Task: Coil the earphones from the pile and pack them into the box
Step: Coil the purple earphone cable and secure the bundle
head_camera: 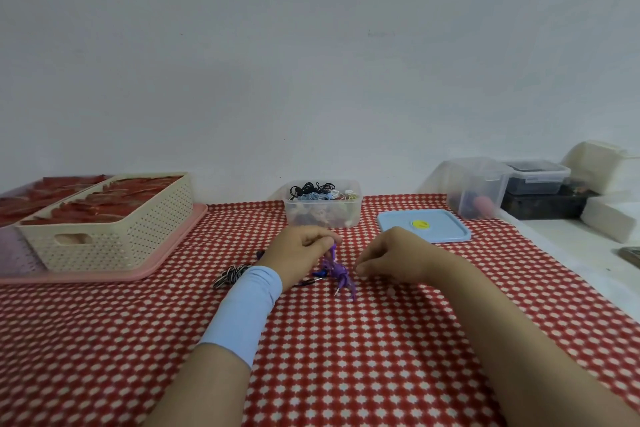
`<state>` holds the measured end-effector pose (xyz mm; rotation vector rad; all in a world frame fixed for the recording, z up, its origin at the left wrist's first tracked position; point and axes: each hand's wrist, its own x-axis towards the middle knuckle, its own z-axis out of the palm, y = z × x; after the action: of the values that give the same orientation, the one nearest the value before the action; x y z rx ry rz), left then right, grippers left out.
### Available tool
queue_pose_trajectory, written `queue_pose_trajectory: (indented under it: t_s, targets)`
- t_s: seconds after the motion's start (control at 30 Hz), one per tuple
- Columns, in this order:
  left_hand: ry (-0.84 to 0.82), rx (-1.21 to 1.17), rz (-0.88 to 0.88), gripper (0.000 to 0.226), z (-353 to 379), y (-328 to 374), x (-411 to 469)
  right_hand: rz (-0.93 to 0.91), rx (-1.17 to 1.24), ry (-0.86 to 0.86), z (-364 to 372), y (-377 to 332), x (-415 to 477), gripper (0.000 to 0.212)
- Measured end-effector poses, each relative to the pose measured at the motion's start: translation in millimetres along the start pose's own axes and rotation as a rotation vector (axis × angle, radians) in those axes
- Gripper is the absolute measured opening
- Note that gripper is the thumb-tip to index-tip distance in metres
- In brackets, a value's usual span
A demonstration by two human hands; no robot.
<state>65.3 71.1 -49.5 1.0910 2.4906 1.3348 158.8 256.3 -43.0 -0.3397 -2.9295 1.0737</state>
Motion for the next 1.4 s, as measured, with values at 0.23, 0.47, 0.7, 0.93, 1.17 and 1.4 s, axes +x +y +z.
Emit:
queue_pose_trajectory:
  t_s: [0.23, 0.47, 0.7, 0.93, 1.17, 1.4]
  targets:
    - [0.081, -0.183, 0.005, 0.022, 3, 3, 3, -0.015, -0.005, 0.080, -7, 4, -1, 0.016]
    - [0.111, -0.471, -0.021, 0.017, 7, 10, 0, -0.075, -0.189, -0.020, -2, -1, 1, 0.014]
    - [0.049, -0.613, -0.124, 0.024, 16, 9, -1, -0.086, -0.020, 0.156, -4, 1, 1, 0.005]
    - [0.014, -0.637, -0.119, 0.027, 17, 1, 0, -0.057, 0.455, 0.203, 0, 4, -4, 0.012]
    - [0.050, -0.659, -0.146, 0.017, 20, -2, 2, 0.014, 0.743, 0.138, 5, -1, -1, 0.014]
    - [0.026, -0.781, -0.176, 0.013, 23, -3, 2, -0.026, 0.904, 0.123, 0, -9, -7, 0.010]
